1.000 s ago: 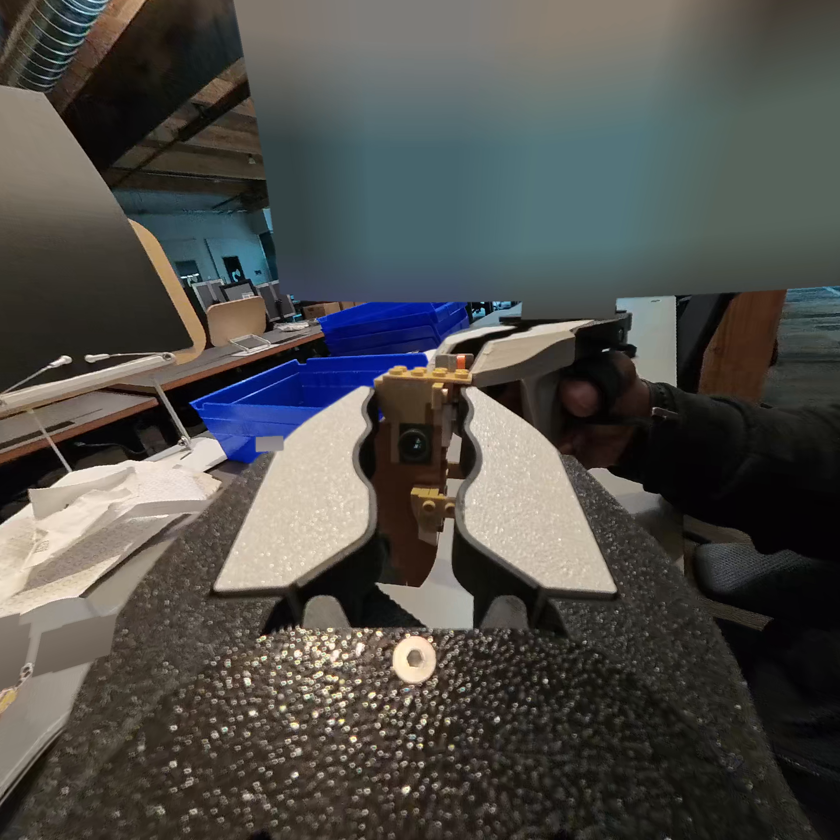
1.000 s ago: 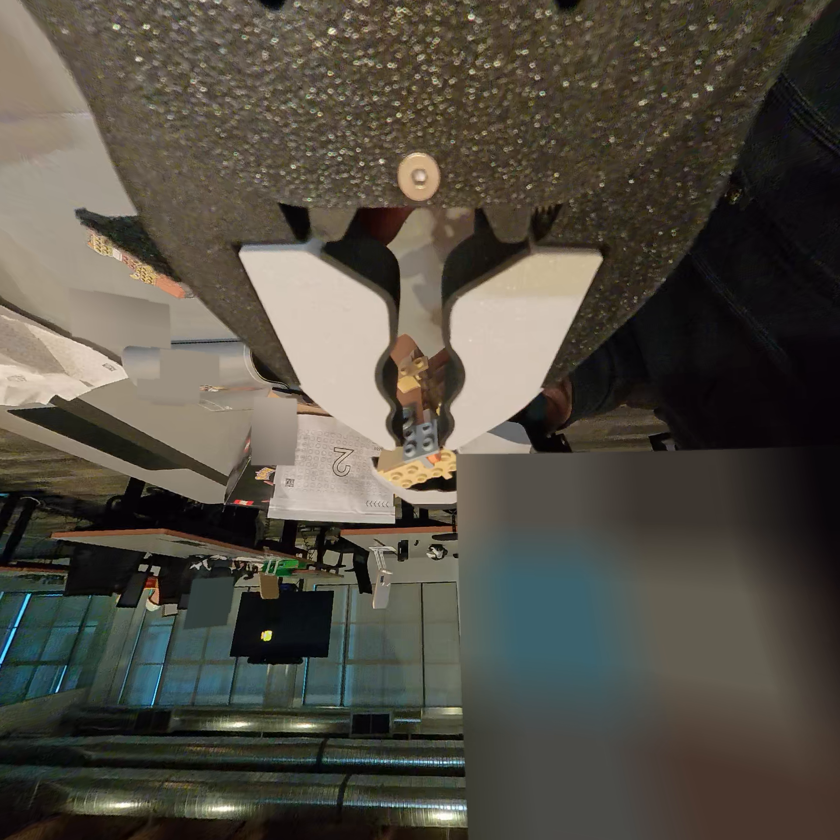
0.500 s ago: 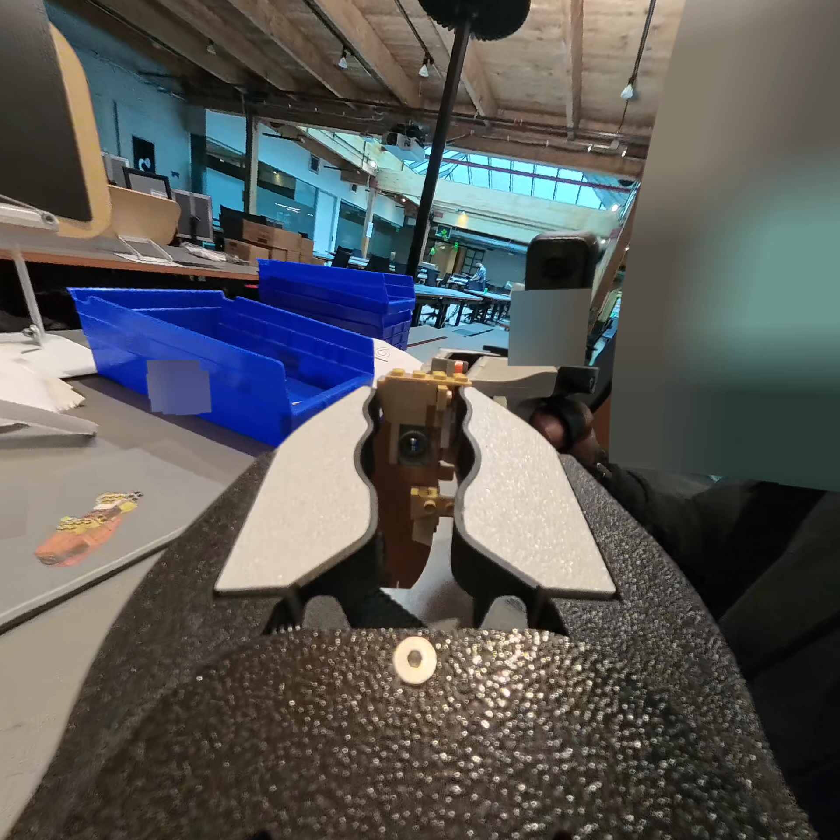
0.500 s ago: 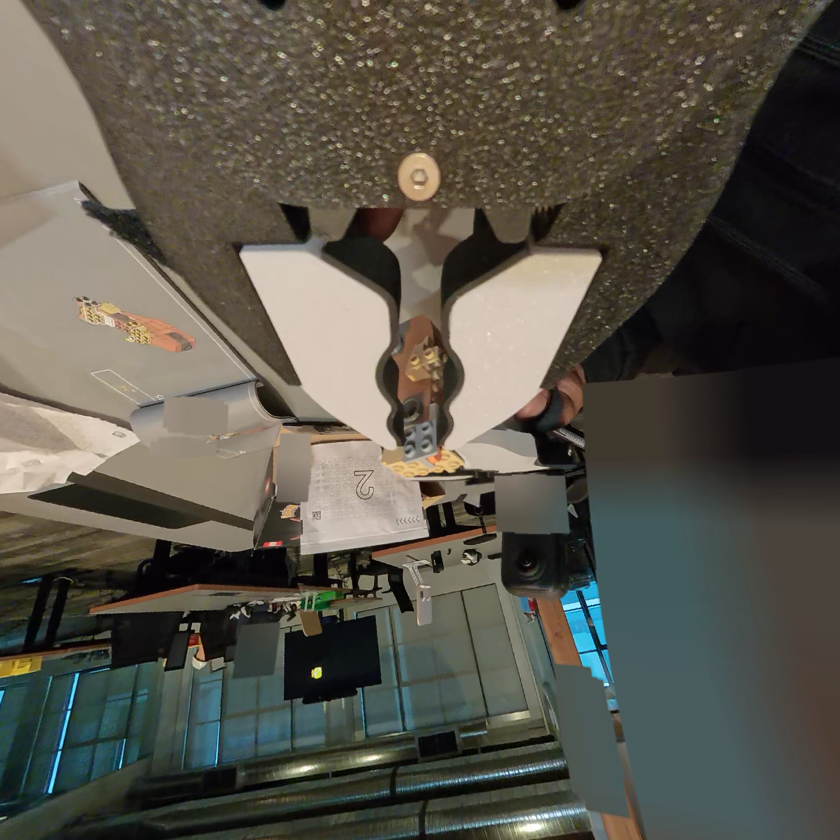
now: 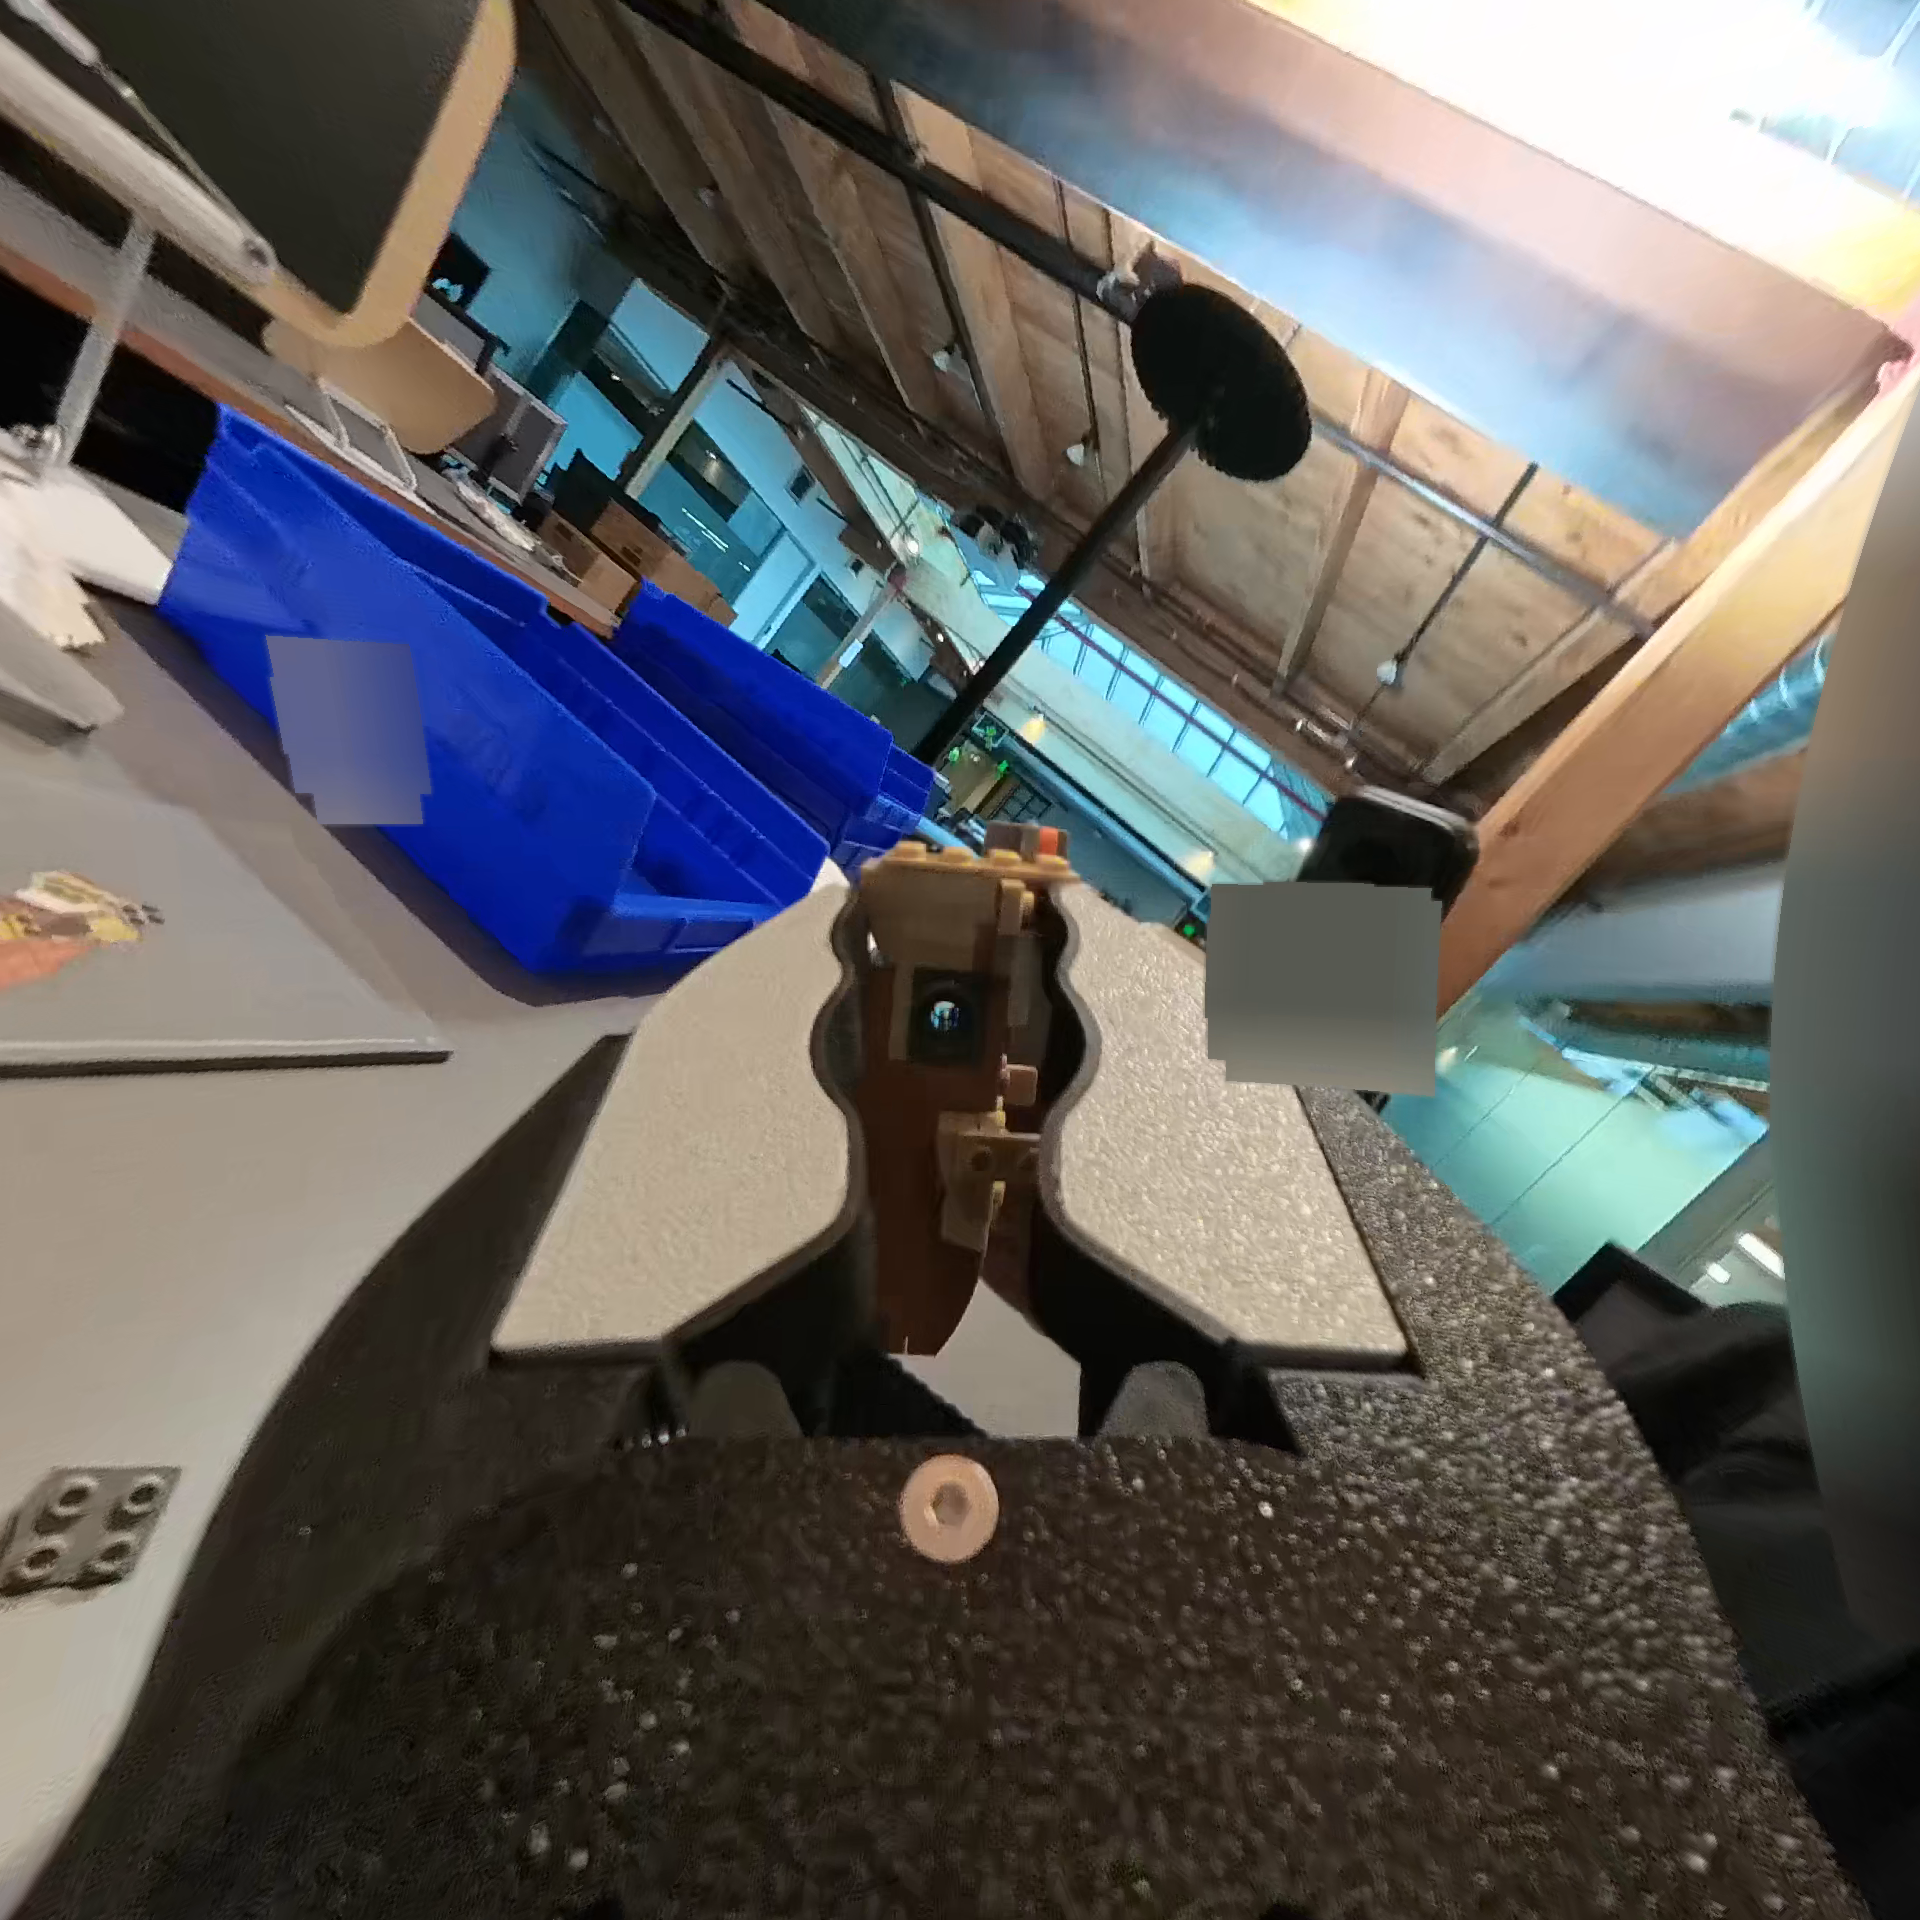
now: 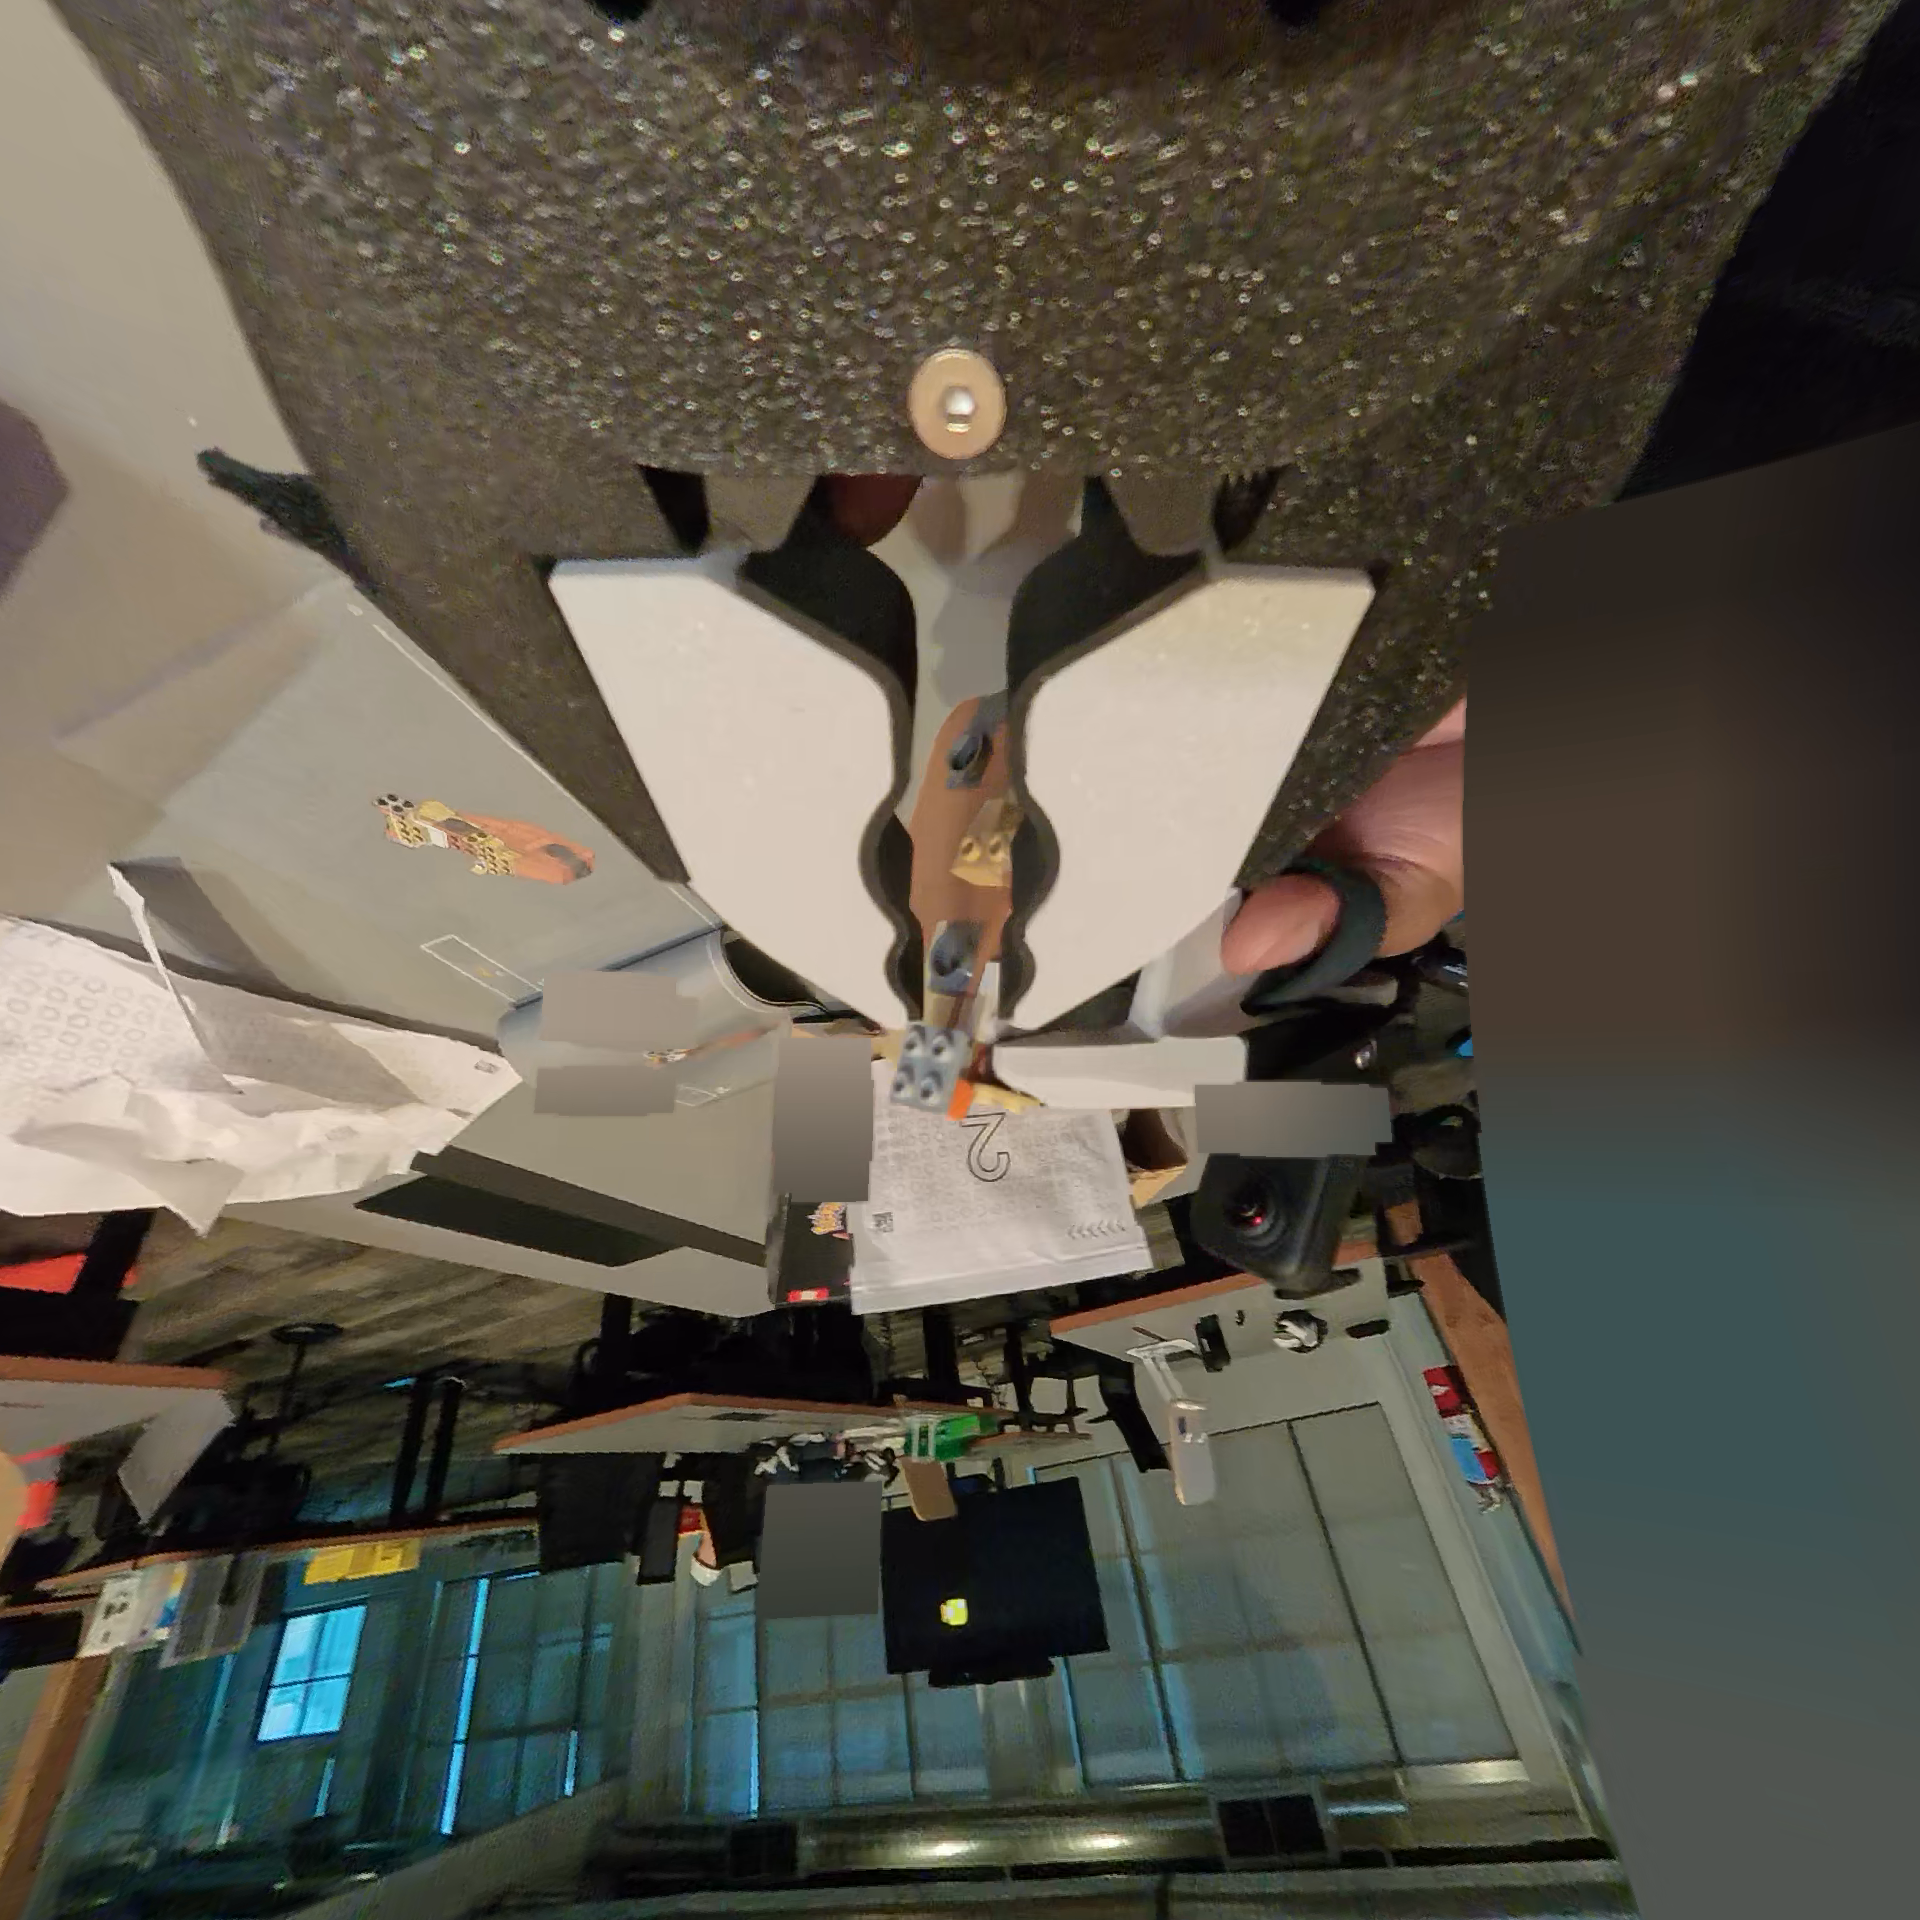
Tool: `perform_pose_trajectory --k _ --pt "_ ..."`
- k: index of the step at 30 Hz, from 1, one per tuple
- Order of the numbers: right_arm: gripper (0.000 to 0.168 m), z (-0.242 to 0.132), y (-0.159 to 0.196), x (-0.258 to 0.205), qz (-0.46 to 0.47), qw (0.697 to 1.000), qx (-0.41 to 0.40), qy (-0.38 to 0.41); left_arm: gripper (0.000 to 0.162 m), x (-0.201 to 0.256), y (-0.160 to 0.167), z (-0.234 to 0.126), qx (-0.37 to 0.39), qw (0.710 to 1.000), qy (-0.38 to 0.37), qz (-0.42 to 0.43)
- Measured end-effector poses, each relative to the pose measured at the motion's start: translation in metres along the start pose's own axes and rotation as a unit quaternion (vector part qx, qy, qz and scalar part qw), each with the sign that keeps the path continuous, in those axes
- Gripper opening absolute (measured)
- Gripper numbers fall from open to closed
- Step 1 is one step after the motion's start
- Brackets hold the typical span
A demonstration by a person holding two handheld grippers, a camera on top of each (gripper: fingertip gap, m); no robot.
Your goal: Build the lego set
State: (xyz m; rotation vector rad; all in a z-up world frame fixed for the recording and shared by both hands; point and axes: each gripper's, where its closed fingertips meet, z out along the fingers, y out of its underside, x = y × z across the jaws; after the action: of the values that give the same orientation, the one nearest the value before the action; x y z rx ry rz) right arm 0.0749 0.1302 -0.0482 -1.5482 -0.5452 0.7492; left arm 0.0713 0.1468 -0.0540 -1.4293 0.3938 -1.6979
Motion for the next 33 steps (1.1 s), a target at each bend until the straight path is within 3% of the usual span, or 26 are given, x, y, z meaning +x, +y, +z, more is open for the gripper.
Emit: perform_pose_trajectory --k 5,21,26,33 --pt "0.015 0.004 0.002 0.006 -0.014 0.998 -0.011 0.055 0.031 -0.002 0.001 -0.001 0.016 1.0 -0.007 -0.024" --pt "0.006 -0.003 -0.008 -0.009 -0.049 0.996 0.048 0.056 0.031 0.015 0.004 -0.002 0.022 0.985 -0.026 0.17" --pt "0.006 -0.013 -0.014 -0.017 -0.074 0.991 0.102 0.038 0.031 0.028 0.004 -0.001 0.029 0.957 -0.028 0.288" --pt "0.006 -0.025 -0.017 -0.029 -0.119 0.981 0.152 0.009 0.03 0.047 0.008 -0.003 0.042 0.896 -0.018 0.443"
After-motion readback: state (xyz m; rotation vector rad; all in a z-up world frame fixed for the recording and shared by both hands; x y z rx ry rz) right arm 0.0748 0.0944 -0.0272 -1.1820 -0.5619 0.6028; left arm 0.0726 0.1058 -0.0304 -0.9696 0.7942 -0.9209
